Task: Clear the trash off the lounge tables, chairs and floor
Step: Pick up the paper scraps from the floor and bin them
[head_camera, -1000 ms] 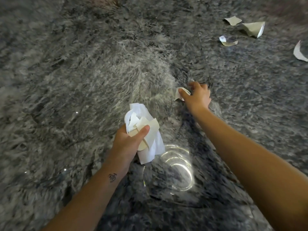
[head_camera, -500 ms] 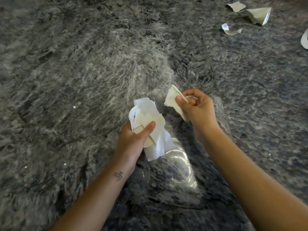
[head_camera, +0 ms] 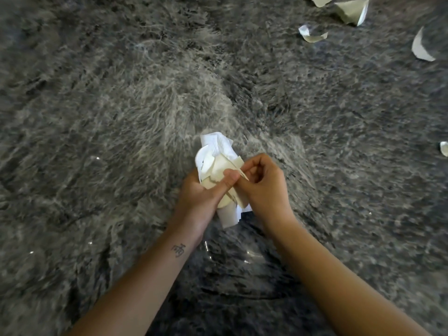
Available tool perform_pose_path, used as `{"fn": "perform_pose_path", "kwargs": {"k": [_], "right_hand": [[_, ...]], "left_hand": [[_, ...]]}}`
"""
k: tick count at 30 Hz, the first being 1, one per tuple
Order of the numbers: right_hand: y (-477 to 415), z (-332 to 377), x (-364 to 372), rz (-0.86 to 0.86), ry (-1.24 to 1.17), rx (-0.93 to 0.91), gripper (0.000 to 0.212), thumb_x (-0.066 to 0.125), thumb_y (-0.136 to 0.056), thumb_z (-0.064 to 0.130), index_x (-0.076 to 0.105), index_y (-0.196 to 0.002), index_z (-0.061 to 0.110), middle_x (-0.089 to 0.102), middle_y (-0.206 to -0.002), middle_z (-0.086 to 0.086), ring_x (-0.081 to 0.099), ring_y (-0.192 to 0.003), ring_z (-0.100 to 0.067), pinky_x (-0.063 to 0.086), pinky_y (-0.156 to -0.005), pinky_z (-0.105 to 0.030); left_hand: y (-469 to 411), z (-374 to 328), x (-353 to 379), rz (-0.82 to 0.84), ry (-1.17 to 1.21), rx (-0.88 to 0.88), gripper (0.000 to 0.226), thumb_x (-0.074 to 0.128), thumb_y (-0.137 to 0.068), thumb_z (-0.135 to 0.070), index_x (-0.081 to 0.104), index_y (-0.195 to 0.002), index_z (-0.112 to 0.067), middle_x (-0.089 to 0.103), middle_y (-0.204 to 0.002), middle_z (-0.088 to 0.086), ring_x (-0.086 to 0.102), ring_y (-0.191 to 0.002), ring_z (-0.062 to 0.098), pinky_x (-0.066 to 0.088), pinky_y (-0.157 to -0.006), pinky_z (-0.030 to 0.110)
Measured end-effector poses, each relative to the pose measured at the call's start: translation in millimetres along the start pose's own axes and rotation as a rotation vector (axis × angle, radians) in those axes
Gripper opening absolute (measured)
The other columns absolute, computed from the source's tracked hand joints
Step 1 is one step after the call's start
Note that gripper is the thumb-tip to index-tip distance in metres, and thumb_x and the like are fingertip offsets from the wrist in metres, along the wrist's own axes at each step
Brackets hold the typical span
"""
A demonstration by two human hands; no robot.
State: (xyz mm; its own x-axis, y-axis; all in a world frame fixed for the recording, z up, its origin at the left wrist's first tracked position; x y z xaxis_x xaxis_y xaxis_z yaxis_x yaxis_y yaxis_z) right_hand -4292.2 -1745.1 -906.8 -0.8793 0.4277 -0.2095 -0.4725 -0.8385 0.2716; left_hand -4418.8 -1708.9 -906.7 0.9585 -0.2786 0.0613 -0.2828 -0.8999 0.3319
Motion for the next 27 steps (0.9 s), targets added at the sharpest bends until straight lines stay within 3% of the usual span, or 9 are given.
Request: {"fn": "perform_pose_path", "kwargs": {"k": [3,8,12,15,22,24,27], "right_hand": [[0.9,9.2,-12.2,-0.016,-0.064,0.001,0.024,0.077,-0.072,0.021,0.054,-0.067,0.02,0.043,-0.055,0.011,0.037,-0.052,-0.003,0.036,-0.052,-0.019],[1.5,48.4,-45.6,-0.045,-0.155,-0.059,0.012,0.068,-0.082,0.014,0.061,-0.072,0.017,0.059,-0.065,0.003,0.054,-0.064,-0.011,0.048,-0.06,-0.019],[3.2,83.6,-92.9,-0.135,-0.174,-0.105,0.011,0.067,-0.082,0.013,0.06,-0.074,0.017,0.055,-0.059,0.012,0.048,-0.054,0.001,0.043,-0.053,-0.011],[9.9,99.4,-133.0,-0.222,-0.148,-0.104,0.012,0.069,-0.081,0.014,0.061,-0.075,0.02,0.054,-0.062,0.01,0.046,-0.055,0.002,0.041,-0.054,-0.008],[25.0,107.8,-218.0,-0.385,-0.074,-0.018,0.011,0.069,-0.082,0.014,0.061,-0.075,0.016,0.051,-0.062,0.007,0.046,-0.055,-0.001,0.039,-0.053,-0.007],[21.6,100.0,-241.4,-0.427,-0.041,0.025,0.01,0.069,-0.082,0.019,0.061,-0.075,0.018,0.053,-0.065,0.007,0.048,-0.06,-0.007,0.042,-0.056,-0.011],[15.3,82.3,-272.7,-0.485,-0.056,0.084,0.011,0.069,-0.083,0.018,0.06,-0.076,0.017,0.053,-0.067,0.002,0.049,-0.065,-0.014,0.044,-0.067,-0.029]], "left_hand": [[-3.6,-10.8,9.1,0.018,-0.033,-0.007,0.023,0.077,-0.053,-0.037,0.071,-0.074,-0.028,0.072,-0.072,-0.014,0.069,-0.068,0.002,0.049,-0.053,0.012],[-17.8,-59.0,29.9,0.083,-0.119,0.049,0.023,0.079,-0.069,-0.019,0.065,-0.086,-0.026,0.072,-0.077,-0.018,0.068,-0.072,-0.001,0.049,-0.057,0.011],[-26.8,-117.4,48.1,0.101,-0.056,0.097,0.022,0.074,-0.074,-0.009,0.064,-0.086,-0.024,0.071,-0.074,-0.018,0.068,-0.072,-0.001,0.052,-0.059,0.015],[-25.8,-158.3,65.6,0.125,-0.01,0.11,0.022,0.071,-0.077,-0.005,0.062,-0.084,-0.024,0.071,-0.072,-0.017,0.067,-0.067,0.0,0.052,-0.054,0.017],[-11.2,-211.7,106.1,0.18,-0.015,0.083,0.021,0.07,-0.077,-0.006,0.064,-0.089,-0.021,0.071,-0.086,-0.007,0.068,-0.077,0.006,0.054,-0.067,0.024],[-12.7,-217.1,123.9,0.218,-0.033,0.077,0.021,0.07,-0.077,-0.007,0.064,-0.093,-0.019,0.07,-0.093,-0.002,0.067,-0.082,0.011,0.052,-0.07,0.028],[-17.3,-219.8,150.4,0.229,-0.057,0.062,0.02,0.072,-0.077,-0.007,0.064,-0.092,-0.018,0.069,-0.092,-0.001,0.066,-0.082,0.012,0.05,-0.067,0.029]]}}
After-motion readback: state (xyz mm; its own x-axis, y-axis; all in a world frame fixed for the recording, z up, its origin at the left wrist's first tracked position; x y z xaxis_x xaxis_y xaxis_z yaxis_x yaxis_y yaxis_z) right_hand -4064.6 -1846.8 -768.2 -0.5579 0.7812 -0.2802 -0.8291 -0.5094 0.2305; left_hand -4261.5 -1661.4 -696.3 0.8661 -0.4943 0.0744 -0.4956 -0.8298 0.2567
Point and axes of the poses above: each hand's wrist, its own y-axis away from the middle knuckle, its own x-axis out of the palm, z = x × y, the point moved 9 cm from there along -y, towards the middle knuckle
